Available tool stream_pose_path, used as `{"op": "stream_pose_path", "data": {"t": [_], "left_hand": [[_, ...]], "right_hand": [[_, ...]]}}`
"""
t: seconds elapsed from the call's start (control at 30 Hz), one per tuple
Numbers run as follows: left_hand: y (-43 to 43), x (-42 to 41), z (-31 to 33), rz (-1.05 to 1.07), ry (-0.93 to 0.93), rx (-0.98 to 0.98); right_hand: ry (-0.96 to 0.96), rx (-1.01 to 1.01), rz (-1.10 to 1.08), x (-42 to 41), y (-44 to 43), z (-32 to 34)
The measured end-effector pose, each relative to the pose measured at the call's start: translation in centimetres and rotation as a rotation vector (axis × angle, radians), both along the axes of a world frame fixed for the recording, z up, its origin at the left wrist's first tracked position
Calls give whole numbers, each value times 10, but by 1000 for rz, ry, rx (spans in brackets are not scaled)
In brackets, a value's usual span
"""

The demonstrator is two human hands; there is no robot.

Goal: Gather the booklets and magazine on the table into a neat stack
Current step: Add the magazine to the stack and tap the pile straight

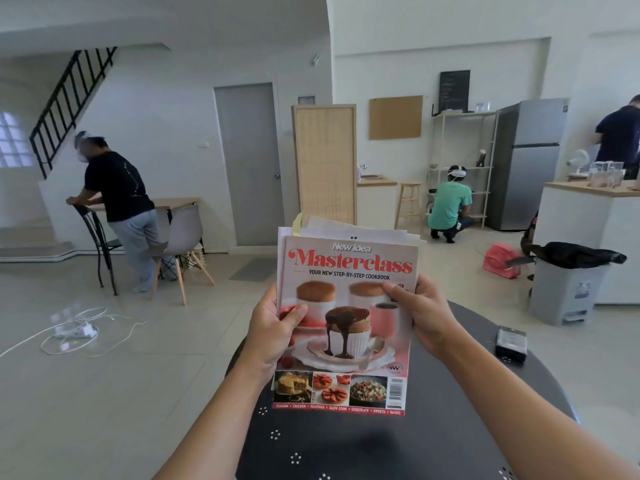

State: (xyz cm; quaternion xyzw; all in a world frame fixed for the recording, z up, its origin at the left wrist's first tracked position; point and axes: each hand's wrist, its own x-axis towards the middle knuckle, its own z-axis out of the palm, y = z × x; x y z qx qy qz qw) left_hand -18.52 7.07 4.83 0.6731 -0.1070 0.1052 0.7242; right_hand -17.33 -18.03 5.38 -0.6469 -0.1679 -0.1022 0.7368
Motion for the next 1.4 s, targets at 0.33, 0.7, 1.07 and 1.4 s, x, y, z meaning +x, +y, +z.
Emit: {"op": "stream_pose_path", "data": {"t": [0.33,0.7,1.07,1.4], "left_hand": [[-32,16,-5,39,95,39],[-38,23,-15,1,115,13],[-30,33,32,182,-430,481],[-30,27,32,154,-373,536]], "right_hand": [[6,-4,-288,-9,-4,-3],[31,-40,-307,-10,-13,-15],[-232,-203,-344,-15,-10,23],[-180,-232,-367,-12,-10,22]]}}
